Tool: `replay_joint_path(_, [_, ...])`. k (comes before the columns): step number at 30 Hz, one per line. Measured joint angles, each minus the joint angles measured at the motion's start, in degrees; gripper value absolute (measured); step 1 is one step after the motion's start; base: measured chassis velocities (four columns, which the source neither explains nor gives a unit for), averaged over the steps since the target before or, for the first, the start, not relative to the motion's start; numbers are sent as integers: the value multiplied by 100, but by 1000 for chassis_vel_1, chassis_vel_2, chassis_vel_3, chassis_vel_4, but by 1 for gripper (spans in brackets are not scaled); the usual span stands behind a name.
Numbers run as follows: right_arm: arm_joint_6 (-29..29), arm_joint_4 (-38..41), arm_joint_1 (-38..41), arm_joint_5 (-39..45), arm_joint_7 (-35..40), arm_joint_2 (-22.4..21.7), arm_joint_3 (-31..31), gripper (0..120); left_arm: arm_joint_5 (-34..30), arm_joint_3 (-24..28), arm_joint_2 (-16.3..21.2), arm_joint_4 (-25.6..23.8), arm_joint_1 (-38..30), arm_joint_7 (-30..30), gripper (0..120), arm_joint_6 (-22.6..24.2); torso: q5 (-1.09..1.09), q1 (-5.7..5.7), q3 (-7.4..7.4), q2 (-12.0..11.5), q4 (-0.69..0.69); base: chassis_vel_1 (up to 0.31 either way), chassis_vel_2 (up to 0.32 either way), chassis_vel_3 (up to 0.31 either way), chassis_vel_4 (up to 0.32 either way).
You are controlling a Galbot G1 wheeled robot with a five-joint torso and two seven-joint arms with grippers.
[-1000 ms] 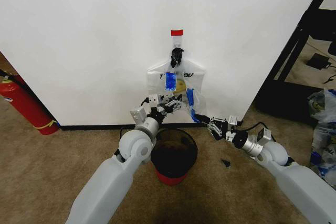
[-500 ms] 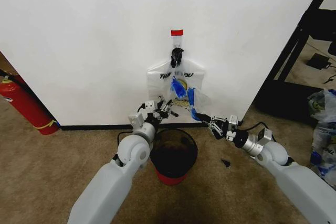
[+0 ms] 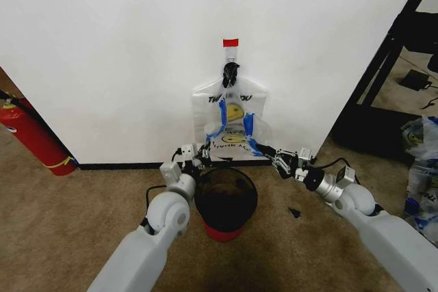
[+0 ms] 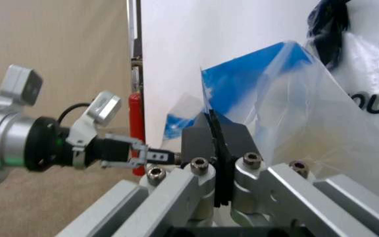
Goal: Pick up the garbage bag from the wall and place it over the trash bin.
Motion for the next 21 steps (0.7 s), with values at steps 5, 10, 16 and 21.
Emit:
replay_joint_path(5, [27, 5, -3, 34, 23, 1, -6, 0, 168, 52, -50, 52, 46, 330, 0, -348, 0, 0, 0, 0, -1, 0, 0, 0, 0])
replay_joint_path(10, [65, 25, -20, 74, 60, 9, -8, 0, 808, 113, -41, 252, 78, 832, 15, -897, 0, 0, 0, 0, 0, 0, 0, 0, 0])
replay_joint_path(16, [88, 17, -27, 102, 78, 9, -2, 0, 1578, 116, 33, 396, 73, 1152, 32, -1306, 0, 0, 0, 0, 0, 0, 0, 0, 0])
replay_joint_path(21, [101, 0, -27, 114, 78, 36, 1, 0, 2638, 75, 143, 602, -110, 1274, 55, -1660, 0, 0, 0, 0, 0, 0, 0, 0, 0])
